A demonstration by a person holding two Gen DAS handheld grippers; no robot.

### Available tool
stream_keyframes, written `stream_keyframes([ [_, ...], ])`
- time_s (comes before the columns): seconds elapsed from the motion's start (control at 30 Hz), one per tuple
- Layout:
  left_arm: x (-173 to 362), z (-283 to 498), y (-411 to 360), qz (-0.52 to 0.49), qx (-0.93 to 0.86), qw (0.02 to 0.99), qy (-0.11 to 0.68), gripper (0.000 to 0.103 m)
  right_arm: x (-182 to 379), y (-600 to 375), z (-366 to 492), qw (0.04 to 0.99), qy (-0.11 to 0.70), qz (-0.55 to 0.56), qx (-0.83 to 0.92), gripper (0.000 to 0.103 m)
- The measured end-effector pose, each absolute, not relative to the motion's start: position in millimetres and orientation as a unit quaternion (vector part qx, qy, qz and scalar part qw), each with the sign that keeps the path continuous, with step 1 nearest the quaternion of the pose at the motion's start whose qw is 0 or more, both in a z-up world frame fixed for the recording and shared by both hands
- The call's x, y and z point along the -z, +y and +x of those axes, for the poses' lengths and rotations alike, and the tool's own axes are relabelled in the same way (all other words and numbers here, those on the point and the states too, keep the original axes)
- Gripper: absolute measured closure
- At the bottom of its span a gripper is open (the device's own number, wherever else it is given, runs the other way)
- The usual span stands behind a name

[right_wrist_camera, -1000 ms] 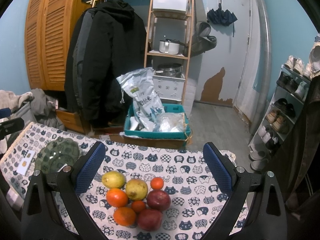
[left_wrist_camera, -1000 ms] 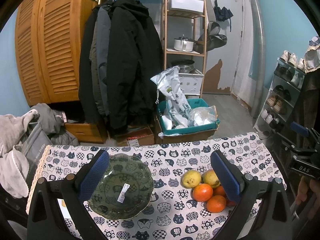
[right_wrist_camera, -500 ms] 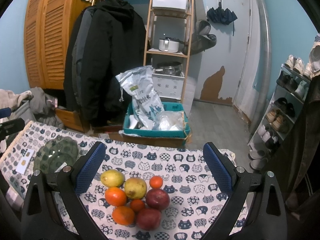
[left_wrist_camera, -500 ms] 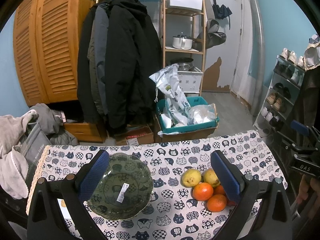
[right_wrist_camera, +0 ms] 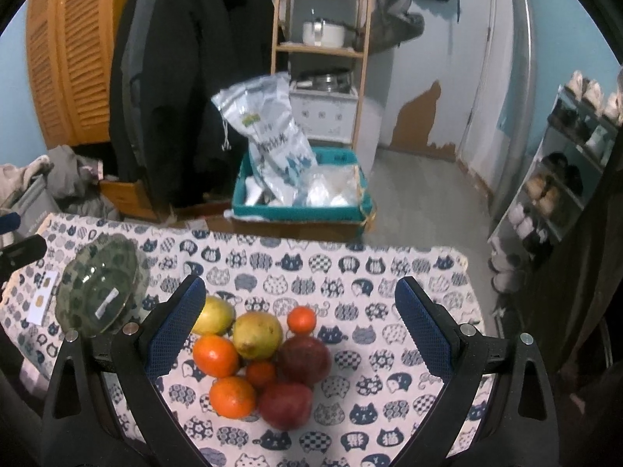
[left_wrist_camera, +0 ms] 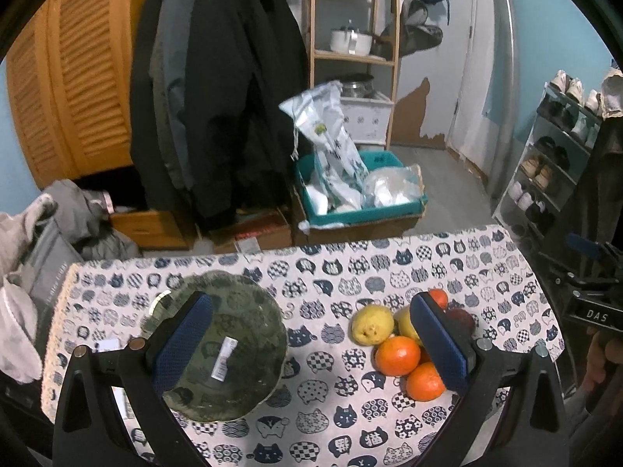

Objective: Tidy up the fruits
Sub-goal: 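Grasp a red apple with the right gripper while the left gripper grasps a yellow pear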

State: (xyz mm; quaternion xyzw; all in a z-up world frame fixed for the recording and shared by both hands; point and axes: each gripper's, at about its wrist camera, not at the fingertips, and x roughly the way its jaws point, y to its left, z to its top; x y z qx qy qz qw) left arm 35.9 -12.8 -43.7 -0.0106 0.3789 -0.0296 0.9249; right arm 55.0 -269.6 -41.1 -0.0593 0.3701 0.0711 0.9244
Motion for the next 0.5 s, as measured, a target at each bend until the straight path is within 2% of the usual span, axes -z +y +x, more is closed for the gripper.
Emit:
stream_keyframes([
  [0.5, 108.2, 81.6, -36.7, 0.007, 0.044, 0.892, 0.450, 0.001, 122.2, -285.4, 94.9, 0.864, 0.498, -0.045, -0.058, 0.007],
])
